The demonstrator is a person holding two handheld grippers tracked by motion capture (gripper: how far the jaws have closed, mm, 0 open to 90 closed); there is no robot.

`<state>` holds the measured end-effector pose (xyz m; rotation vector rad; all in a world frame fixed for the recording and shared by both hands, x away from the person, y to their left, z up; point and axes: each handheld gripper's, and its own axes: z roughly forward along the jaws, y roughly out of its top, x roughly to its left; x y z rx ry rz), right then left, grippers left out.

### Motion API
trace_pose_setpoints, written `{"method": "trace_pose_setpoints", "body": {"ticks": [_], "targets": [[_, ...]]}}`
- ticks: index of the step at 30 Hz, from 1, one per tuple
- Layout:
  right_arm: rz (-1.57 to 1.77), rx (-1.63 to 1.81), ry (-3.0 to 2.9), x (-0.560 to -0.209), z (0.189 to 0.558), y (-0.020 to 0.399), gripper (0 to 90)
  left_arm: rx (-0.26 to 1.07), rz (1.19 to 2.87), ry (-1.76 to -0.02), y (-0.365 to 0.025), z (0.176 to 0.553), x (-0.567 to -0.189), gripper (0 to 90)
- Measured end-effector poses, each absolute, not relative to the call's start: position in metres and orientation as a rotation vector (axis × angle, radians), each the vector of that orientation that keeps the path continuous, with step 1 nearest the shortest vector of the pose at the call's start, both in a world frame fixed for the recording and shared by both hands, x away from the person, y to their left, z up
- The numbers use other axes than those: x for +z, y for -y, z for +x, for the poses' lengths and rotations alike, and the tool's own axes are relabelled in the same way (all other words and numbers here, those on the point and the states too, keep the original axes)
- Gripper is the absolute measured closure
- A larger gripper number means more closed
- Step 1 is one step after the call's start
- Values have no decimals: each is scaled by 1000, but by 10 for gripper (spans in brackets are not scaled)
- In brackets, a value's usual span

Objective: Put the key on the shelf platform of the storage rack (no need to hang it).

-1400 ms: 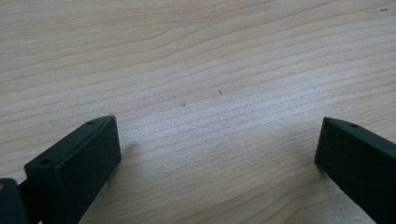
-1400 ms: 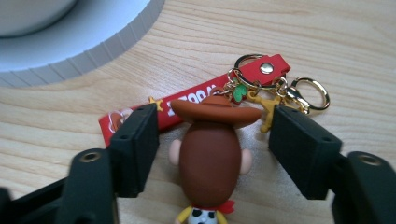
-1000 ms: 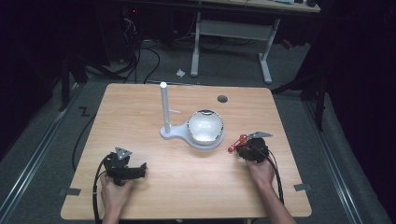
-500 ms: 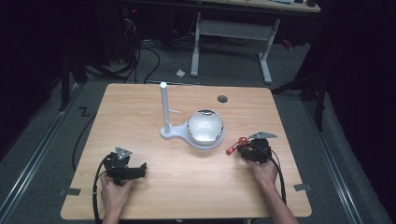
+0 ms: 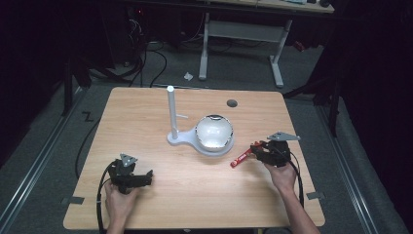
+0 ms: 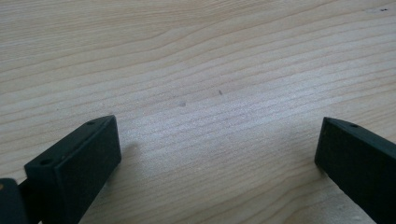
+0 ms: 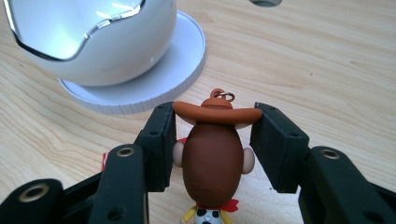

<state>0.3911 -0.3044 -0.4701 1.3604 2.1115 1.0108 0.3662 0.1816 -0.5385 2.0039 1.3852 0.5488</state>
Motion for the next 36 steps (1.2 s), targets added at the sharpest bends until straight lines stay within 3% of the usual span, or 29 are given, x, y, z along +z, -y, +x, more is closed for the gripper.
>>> {"method": "trace_pose_setpoints", "body": {"ticks": [20,36], "targets": [[1219,1068,-2129,-409,382,309,515,549,2004,-1385,-182,366,-539,6],[1091,1150,-2163,-379,379,290,514,549,2005,-1384,-181,366,-539,7]]}}
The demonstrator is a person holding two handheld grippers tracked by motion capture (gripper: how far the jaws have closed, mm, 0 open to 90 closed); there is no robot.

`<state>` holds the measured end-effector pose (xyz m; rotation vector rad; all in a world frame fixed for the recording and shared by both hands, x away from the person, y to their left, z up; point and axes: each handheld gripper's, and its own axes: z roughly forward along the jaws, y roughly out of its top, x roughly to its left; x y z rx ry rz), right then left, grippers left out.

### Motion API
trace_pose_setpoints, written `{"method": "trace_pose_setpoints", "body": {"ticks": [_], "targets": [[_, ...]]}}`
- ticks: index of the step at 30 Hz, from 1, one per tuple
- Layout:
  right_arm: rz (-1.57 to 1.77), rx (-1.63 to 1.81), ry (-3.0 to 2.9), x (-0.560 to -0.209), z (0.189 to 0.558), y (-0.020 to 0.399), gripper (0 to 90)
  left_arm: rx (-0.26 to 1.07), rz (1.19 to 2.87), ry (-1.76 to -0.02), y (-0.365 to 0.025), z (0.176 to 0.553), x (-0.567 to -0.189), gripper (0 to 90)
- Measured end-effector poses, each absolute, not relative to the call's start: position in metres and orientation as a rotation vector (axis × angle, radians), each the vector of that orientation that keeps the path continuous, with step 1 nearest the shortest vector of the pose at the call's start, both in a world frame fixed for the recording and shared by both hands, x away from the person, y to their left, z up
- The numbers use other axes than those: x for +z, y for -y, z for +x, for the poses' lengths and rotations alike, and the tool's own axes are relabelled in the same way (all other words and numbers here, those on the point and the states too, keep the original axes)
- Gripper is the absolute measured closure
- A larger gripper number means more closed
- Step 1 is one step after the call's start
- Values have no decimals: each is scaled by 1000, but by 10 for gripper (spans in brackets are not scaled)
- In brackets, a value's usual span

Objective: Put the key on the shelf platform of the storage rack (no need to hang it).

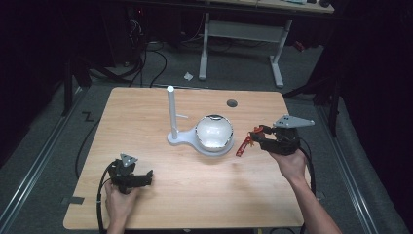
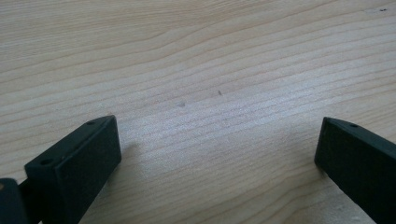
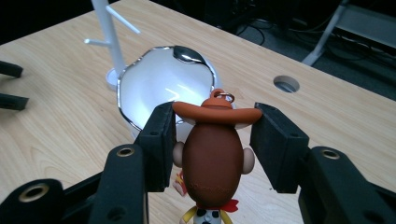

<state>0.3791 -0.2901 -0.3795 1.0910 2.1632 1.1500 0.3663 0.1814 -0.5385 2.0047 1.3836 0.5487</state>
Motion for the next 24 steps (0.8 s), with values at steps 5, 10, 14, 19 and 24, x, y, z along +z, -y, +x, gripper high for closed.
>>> {"method": "trace_pose_setpoints", "body": {"ticks": [5,10,14,19,24], "targets": [[1062,1164,-2181,-372,379,282,514,548,2005,-1382,-181,366,-538,9],[1035,1194,-2200,-365,379,275,514,549,2005,-1380,-180,366,-538,12],[1010,1229,-2217,-359,381,268,514,548,2005,-1380,-180,366,-538,13],[962,1253,-2237,-351,382,258,514,548,2005,-1380,-180,366,-538,14],[933,1272,-2255,-348,384,248,514,551,2002,-1380,-180,365,-538,20]]}}
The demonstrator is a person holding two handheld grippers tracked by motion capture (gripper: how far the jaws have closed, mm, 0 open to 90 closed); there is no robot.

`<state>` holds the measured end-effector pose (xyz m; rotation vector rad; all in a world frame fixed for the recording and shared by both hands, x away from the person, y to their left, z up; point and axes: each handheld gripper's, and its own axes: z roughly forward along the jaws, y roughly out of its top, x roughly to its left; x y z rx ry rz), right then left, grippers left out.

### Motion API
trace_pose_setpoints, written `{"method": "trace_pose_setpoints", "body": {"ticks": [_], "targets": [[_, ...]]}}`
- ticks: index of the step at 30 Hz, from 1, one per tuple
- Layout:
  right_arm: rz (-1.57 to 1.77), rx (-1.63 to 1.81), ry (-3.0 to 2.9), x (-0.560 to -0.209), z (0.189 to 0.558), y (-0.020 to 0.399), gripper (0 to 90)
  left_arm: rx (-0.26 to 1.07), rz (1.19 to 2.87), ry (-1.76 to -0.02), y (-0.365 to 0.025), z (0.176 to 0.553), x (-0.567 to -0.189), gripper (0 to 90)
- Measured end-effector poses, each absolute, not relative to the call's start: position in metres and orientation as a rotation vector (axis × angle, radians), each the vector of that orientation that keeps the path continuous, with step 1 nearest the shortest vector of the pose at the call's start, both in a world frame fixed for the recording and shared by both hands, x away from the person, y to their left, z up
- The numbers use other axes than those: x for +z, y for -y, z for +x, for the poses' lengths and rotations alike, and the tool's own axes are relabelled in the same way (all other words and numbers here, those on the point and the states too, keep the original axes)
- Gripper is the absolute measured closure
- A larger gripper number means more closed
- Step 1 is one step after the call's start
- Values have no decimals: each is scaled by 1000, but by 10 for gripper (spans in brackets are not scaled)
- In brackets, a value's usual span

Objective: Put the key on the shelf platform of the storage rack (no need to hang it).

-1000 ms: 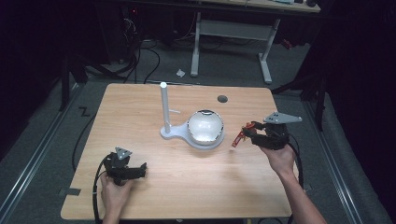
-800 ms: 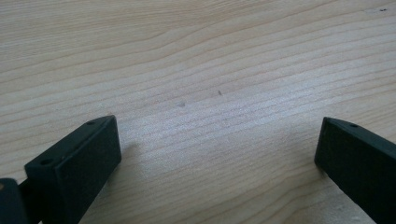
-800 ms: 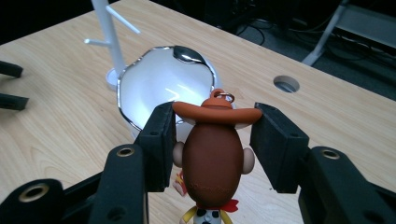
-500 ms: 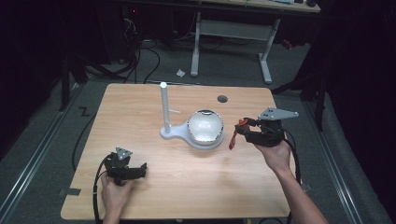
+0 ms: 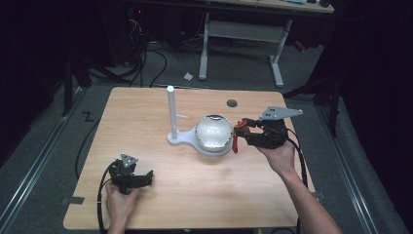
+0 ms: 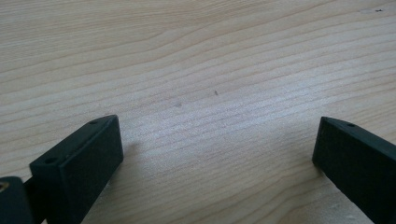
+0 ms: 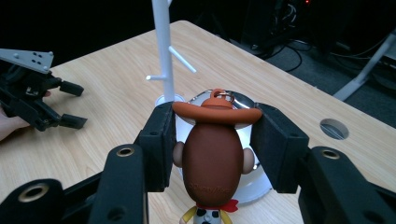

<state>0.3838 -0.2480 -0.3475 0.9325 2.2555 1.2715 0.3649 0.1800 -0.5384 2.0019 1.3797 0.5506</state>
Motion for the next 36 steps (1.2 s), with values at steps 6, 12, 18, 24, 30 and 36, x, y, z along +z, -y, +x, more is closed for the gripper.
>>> {"method": "trace_pose_setpoints", "body": {"ticks": [6,12,18,24,30,36], "targets": [[910,1308,-2273,-342,388,238,514,551,2002,-1380,-180,365,-538,20],[880,1326,-2287,-337,395,226,513,551,2002,-1380,-180,365,-538,20],[871,1335,-2293,-336,404,217,513,551,2002,-1380,-180,365,-538,20],[876,1321,-2298,-338,414,211,513,551,2002,-1380,-180,365,-538,20],[881,1293,-2305,-344,423,204,513,549,2003,-1380,-180,365,-538,20],[893,1274,-2313,-351,432,199,512,551,2002,-1380,-180,365,-538,20]]}}
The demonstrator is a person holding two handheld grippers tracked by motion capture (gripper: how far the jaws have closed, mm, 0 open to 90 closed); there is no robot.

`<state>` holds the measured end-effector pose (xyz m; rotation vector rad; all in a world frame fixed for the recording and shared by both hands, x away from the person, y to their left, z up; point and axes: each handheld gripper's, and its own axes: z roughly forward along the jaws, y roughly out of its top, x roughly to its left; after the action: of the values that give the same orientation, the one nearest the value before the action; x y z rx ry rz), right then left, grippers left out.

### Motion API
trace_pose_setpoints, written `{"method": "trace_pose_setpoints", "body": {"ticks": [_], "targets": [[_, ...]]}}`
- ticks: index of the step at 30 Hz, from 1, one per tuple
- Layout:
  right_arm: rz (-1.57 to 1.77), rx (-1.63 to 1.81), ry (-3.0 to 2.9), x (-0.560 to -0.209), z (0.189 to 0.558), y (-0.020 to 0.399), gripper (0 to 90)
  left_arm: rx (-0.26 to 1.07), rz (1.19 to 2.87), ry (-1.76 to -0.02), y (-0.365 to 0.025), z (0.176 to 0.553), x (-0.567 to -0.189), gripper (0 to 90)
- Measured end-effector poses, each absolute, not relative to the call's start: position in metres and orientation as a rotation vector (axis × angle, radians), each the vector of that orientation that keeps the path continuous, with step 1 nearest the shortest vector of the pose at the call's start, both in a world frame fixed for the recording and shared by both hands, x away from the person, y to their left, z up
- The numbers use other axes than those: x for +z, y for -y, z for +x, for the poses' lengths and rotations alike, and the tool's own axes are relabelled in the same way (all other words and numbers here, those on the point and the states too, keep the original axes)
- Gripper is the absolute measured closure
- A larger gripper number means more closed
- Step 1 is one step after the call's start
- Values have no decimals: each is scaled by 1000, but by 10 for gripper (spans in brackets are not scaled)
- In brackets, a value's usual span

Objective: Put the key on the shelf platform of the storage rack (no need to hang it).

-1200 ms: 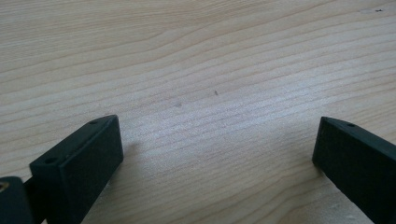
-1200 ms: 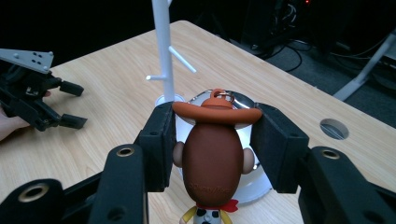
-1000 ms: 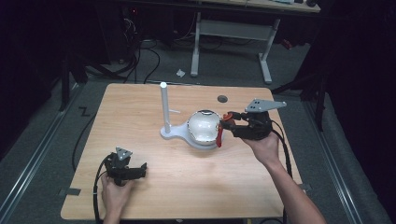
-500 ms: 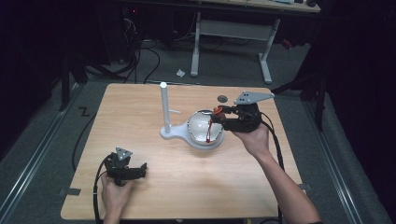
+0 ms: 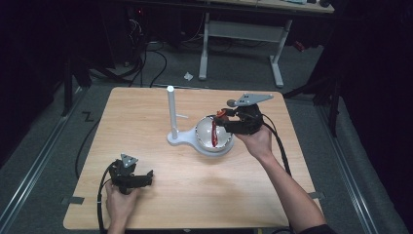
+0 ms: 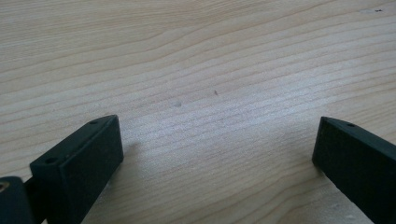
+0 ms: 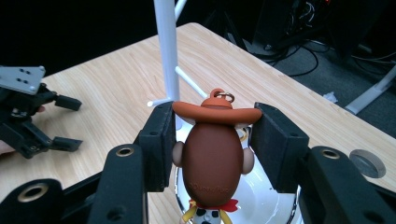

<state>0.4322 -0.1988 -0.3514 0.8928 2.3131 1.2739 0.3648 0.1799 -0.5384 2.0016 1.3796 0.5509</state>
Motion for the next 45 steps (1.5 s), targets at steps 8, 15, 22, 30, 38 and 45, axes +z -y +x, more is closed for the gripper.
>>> {"method": "trace_pose_setpoints", "body": {"ticks": [8,15,22,30,38,45], "targets": [[920,1249,-2331,-364,442,194,512,549,2002,-1380,-180,365,-538,21],[938,1236,-2342,-376,448,193,512,551,2000,-1380,-180,365,-538,21],[953,1208,-2359,-388,453,191,512,552,2000,-1380,-180,365,-538,22],[979,1194,-2379,-402,458,189,512,552,2000,-1380,-180,365,-538,22],[1003,1159,-2402,-416,464,184,512,551,2000,-1381,-180,364,-538,22],[1027,1125,-2425,-428,471,181,511,552,2000,-1380,-180,364,-538,23]]}}
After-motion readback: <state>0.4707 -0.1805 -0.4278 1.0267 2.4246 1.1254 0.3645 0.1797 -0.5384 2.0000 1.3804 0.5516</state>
